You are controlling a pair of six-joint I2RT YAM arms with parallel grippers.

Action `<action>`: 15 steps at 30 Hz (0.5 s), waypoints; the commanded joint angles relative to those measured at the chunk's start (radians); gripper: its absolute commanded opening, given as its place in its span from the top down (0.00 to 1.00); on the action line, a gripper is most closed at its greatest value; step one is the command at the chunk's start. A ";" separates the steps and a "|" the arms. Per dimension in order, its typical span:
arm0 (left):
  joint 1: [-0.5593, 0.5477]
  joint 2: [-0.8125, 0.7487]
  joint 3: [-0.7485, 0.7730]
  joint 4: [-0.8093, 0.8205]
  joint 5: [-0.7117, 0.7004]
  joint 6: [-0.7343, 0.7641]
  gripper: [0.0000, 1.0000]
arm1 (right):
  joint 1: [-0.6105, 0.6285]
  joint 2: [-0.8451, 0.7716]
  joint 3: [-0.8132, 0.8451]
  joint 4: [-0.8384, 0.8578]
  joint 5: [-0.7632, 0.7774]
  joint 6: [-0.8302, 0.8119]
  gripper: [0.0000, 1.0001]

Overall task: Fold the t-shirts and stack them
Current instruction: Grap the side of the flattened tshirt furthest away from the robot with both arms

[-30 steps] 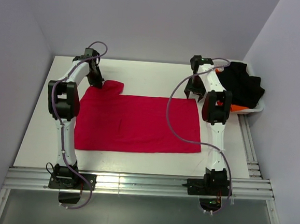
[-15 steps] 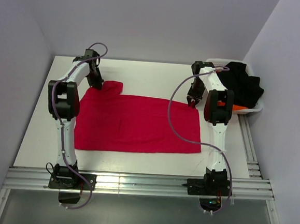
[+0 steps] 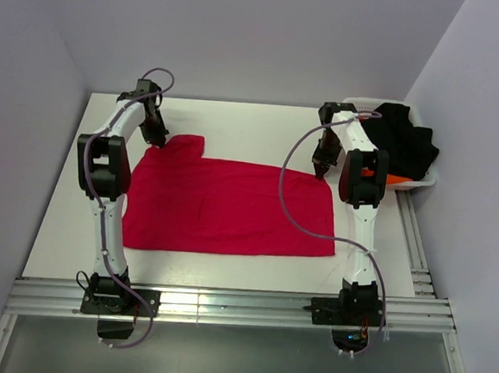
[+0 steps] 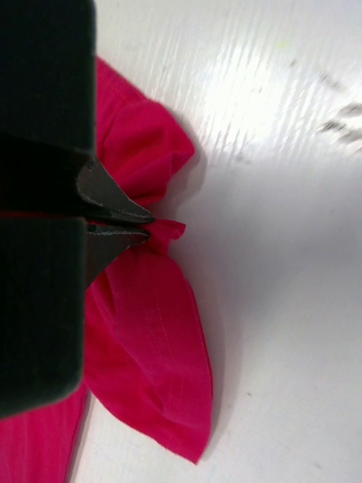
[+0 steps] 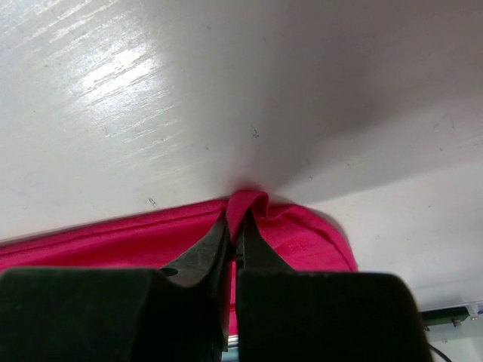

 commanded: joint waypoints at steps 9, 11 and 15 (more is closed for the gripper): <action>0.030 -0.006 0.155 -0.025 -0.012 -0.019 1.00 | -0.032 -0.033 0.016 -0.023 0.088 0.035 1.00; 0.065 -0.011 0.156 -0.021 -0.010 -0.022 1.00 | -0.032 -0.051 0.008 -0.006 0.071 0.039 1.00; 0.079 -0.032 0.153 -0.017 0.004 -0.029 1.00 | -0.031 -0.094 -0.015 0.023 0.051 0.042 1.00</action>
